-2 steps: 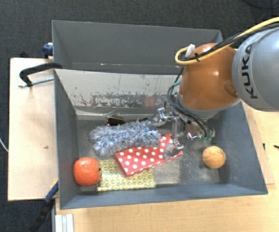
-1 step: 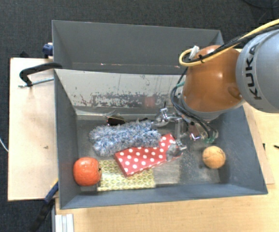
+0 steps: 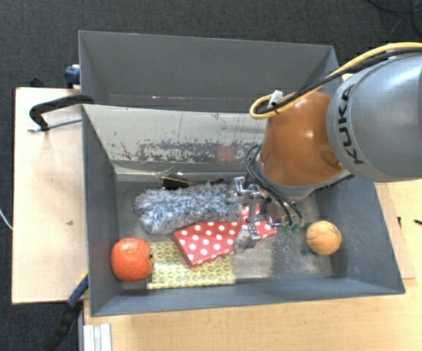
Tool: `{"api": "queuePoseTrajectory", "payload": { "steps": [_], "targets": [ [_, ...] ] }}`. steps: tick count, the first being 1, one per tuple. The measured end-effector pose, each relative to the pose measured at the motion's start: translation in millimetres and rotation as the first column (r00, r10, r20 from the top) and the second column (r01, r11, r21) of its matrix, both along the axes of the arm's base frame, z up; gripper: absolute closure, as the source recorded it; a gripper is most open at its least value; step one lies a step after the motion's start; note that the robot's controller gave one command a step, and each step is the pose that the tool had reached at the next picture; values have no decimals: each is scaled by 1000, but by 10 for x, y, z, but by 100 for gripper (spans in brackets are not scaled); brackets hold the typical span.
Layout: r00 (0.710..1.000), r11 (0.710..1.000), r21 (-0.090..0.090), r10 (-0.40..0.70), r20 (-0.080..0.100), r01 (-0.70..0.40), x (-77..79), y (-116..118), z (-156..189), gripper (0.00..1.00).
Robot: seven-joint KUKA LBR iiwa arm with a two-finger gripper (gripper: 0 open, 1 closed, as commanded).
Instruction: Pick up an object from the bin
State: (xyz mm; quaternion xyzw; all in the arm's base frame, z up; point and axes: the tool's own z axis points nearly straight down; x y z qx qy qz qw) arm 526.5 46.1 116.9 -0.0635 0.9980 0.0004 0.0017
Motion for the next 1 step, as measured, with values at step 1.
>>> {"api": "queuePoseTrajectory", "payload": {
  "steps": [1],
  "targets": [
    [998,998,-1,66,0,-66,55,30,-206,100]
  ]
}}
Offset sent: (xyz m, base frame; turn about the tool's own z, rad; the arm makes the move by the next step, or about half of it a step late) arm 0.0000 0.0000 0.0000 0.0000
